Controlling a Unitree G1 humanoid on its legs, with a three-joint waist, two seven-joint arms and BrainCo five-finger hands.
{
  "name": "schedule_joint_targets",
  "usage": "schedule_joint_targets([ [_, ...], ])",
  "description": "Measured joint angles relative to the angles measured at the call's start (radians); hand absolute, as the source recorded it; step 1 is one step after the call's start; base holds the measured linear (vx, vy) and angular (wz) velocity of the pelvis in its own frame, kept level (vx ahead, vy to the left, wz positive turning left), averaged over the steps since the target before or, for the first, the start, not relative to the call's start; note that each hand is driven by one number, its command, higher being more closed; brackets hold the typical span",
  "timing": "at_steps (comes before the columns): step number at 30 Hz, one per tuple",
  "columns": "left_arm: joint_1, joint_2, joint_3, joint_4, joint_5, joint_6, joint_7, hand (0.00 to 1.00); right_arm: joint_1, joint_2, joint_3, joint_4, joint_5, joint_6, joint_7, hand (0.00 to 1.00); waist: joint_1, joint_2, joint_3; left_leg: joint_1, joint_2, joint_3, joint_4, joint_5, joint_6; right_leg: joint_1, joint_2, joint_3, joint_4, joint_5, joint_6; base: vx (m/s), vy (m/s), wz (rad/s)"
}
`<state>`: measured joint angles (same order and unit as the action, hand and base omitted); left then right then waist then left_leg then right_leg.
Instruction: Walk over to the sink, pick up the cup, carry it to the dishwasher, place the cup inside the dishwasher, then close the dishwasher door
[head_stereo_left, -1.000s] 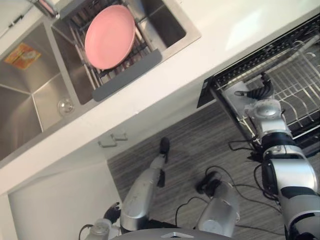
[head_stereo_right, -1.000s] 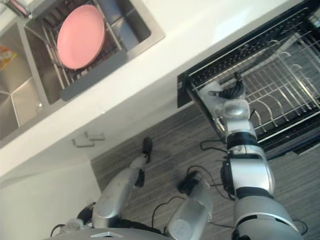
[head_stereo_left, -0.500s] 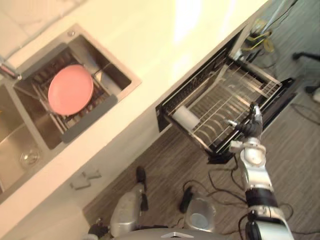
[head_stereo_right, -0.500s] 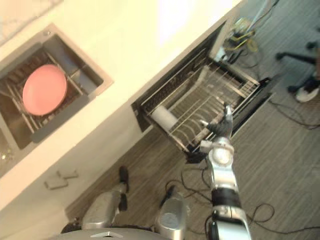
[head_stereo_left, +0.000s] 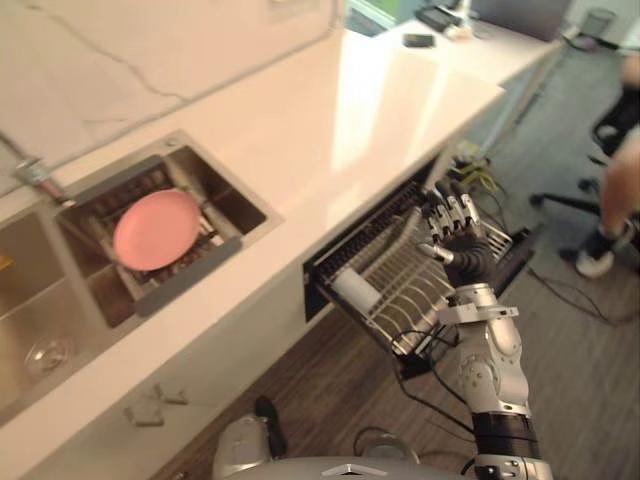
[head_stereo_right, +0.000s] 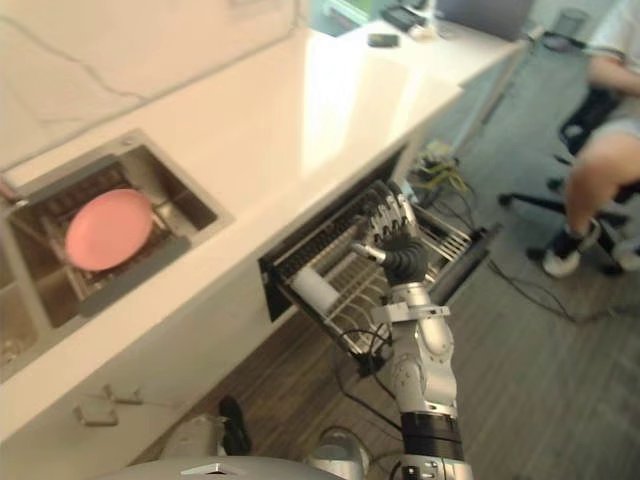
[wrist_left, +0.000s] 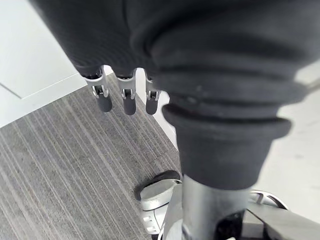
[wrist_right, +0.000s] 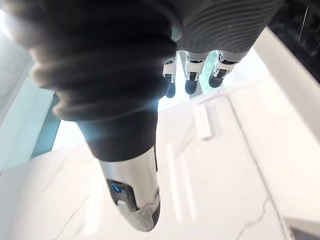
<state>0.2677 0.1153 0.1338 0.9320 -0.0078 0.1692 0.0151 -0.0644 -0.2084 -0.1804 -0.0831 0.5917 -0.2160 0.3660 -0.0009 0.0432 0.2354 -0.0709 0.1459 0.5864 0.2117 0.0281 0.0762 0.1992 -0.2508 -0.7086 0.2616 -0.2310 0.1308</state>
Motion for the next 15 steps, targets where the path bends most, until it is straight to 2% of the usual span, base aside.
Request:
schedule_joint_targets([
  [1, -0.003, -0.007, 0.0, 0.0, 0.024, 0.018, -0.001, 0.0, -0.004, 0.001, -0.011, -0.022, 0.005, -0.001, -0.005, 0.0, 0.008, 0.0, -0.005, 0.001, -0.003, 0.021, 0.001, -0.042, 0.008, 0.014, -0.012, -0.03, 0.003, -0.012, 0.0, -0.07, 0.115, 0.69],
  [2, 0.006, -0.01, 0.0, 0.002, 0.059, 0.056, -0.006, 0.0, -0.019, 0.003, -0.009, -0.027, 0.009, -0.001, -0.008, 0.0, 0.017, -0.014, -0.015, -0.003, 0.008, 0.052, 0.056, -0.089, 0.011, 0.018, -0.033, -0.044, 0.005, -0.013, 0.009, -0.03, 0.116, 0.48],
  [3, 0.014, -0.014, 0.001, 0.002, 0.074, 0.079, -0.014, 0.0, -0.031, 0.004, -0.008, -0.028, 0.009, -0.001, -0.017, 0.0, 0.022, -0.01, -0.019, 0.001, 0.014, 0.046, 0.089, -0.097, 0.013, 0.021, -0.043, -0.044, 0.011, -0.016, 0.018, 0.03, 0.115, 0.26],
  [4, 0.032, -0.024, -0.001, 0.008, 0.093, 0.121, -0.027, 0.0, -0.043, 0.005, -0.006, -0.035, 0.01, -0.003, -0.045, 0.0, 0.026, -0.002, -0.027, 0.01, -0.002, 0.034, 0.093, -0.113, 0.001, 0.028, -0.065, -0.041, 0.034, -0.022, 0.034, 0.04, 0.143, 0.26],
  [5, 0.036, -0.03, -0.009, 0.019, 0.106, 0.147, -0.029, 0.0, -0.042, 0.005, 0.003, -0.04, 0.009, -0.003, -0.079, 0.0, 0.026, -0.012, -0.048, 0.007, -0.041, 0.023, 0.063, -0.117, -0.001, 0.027, -0.09, -0.043, 0.037, -0.016, 0.046, 0.05, 0.196, 0.35],
  [7, 0.029, -0.031, -0.02, 0.033, 0.11, 0.165, -0.028, 0.0, -0.041, 0.008, 0.01, -0.053, 0.01, -0.001, -0.132, 0.0, 0.022, -0.029, -0.071, 0.003, -0.094, 0.0, 0.024, -0.121, 0.004, 0.03, -0.115, -0.055, 0.032, -0.001, 0.057, 0.08, 0.185, 0.46],
  [8, 0.024, -0.032, -0.019, 0.038, 0.111, 0.167, -0.028, 0.0, -0.04, 0.008, 0.008, -0.056, 0.01, -0.001, -0.143, 0.0, 0.02, -0.032, -0.073, 0.003, -0.109, -0.01, 0.013, -0.125, 0.011, 0.037, -0.12, -0.064, 0.042, 0.014, 0.065, 0.1, 0.15, 0.72],
  [9, 0.011, -0.025, -0.022, 0.055, 0.118, 0.162, -0.026, 0.0, -0.029, 0.007, -0.001, -0.057, 0.011, 0.004, -0.167, 0.0, 0.006, -0.042, -0.069, 0.011, -0.128, -0.037, -0.006, -0.128, 0.019, 0.033, -0.148, -0.068, 0.108, 0.107, 0.078, 0.1, 0.167, 0.82],
  [10, 0.001, -0.021, -0.028, 0.07, 0.129, 0.157, -0.023, 0.0, -0.013, 0.009, -0.013, -0.057, 0.012, 0.006, -0.179, 0.0, 0.001, -0.04, -0.073, 0.04, -0.14, -0.044, -0.035, -0.123, 0.025, -0.011, -0.192, -0.023, 0.244, 0.14, 0.016, 0.12, 0.172, 0.75],
  [11, -0.001, -0.02, -0.028, 0.072, 0.129, 0.154, -0.022, 0.0, -0.011, 0.011, -0.015, -0.056, 0.012, 0.006, -0.18, 0.0, 0.001, -0.033, -0.077, 0.05, -0.146, -0.046, -0.047, -0.119, 0.031, -0.042, -0.215, 0.014, 0.313, 0.161, -0.017, 0.13, 0.152, 0.47],
  [12, -0.002, -0.016, -0.027, 0.072, 0.128, 0.148, -0.017, 0.0, -0.006, 0.014, -0.014, -0.056, 0.012, 0.006, -0.179, 0.0, 0.003, -0.044, -0.074, 0.07, -0.16, -0.061, -0.071, -0.114, 0.043, -0.111, -0.257, 0.084, 0.45, 0.227, -0.127, 0.13, 0.108, 0.29],
  [13, -0.003, -0.007, -0.027, 0.068, 0.123, 0.142, -0.006, 0.0, 0.001, 0.023, -0.014, -0.056, 0.013, 0.006, -0.175, 0.0, 0.002, -0.06, -0.067, 0.09, -0.173, -0.079, -0.087, -0.115, 0.05, -0.193, -0.287, 0.168, 0.59, 0.265, -0.229, 0.12, 0.098, 0.33],
  [14, -0.004, -0.002, -0.027, 0.067, 0.118, 0.138, 0.001, 0.0, 0.006, 0.031, -0.014, -0.056, 0.014, 0.006, -0.17, 0.0, 0.001, -0.063, -0.065, 0.096, -0.176, -0.095, -0.092, -0.115, 0.05, -0.233, -0.282, 0.215, 0.653, 0.245, -0.227, 0.13, 0.082, 0.5],
  [15, -0.006, 0.005, -0.026, 0.065, 0.118, 0.133, 0.004, 0.0, 0.018, 0.045, -0.014, -0.056, 0.025, 0.006, -0.166, 0.0, -0.007, -0.069, -0.062, 0.115, -0.175, -0.13, -0.106, -0.112, 0.047, -0.284, -0.234, 0.301, 0.709, 0.199, -0.192, 0.13, 0.077, 0.7],
])
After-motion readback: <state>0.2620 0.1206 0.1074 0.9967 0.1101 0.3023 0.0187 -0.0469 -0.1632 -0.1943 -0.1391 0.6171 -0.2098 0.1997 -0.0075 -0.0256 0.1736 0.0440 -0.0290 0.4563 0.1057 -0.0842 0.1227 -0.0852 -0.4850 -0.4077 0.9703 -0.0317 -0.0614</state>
